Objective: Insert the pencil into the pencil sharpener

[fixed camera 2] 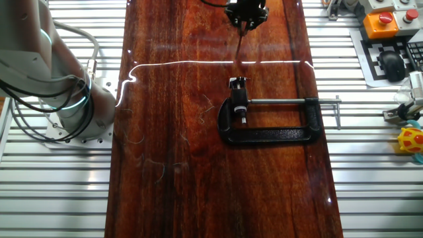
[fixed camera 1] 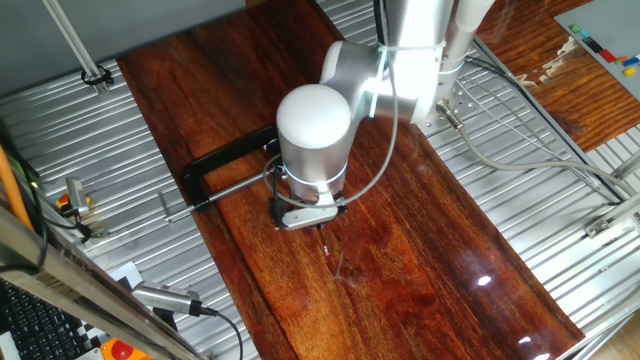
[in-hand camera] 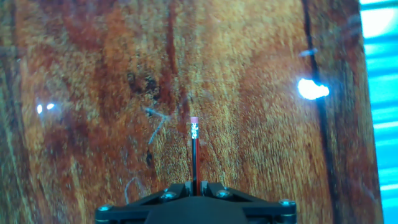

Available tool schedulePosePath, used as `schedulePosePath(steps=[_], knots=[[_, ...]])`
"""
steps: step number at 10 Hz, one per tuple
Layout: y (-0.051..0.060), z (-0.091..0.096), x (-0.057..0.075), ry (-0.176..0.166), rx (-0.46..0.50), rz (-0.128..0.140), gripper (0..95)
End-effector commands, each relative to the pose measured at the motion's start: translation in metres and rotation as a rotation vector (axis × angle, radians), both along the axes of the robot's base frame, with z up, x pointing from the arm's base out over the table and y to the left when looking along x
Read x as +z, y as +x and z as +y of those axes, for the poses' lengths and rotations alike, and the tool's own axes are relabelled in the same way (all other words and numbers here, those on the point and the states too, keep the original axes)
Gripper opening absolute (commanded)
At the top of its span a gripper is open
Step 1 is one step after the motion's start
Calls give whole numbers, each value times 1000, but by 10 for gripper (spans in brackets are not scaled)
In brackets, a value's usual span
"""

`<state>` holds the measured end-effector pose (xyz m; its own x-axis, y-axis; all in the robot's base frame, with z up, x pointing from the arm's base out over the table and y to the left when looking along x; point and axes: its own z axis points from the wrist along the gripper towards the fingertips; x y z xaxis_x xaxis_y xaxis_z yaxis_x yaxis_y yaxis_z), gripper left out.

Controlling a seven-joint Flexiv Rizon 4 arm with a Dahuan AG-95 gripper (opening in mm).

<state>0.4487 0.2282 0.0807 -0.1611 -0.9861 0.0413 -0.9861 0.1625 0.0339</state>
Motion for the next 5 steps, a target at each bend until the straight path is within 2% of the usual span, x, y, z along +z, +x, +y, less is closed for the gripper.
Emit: schedulePosePath(steps=[1,5], knots=[[-1,-1,-1,2,43,-7,0],[-8,-5,-3,11,92,-2,0]])
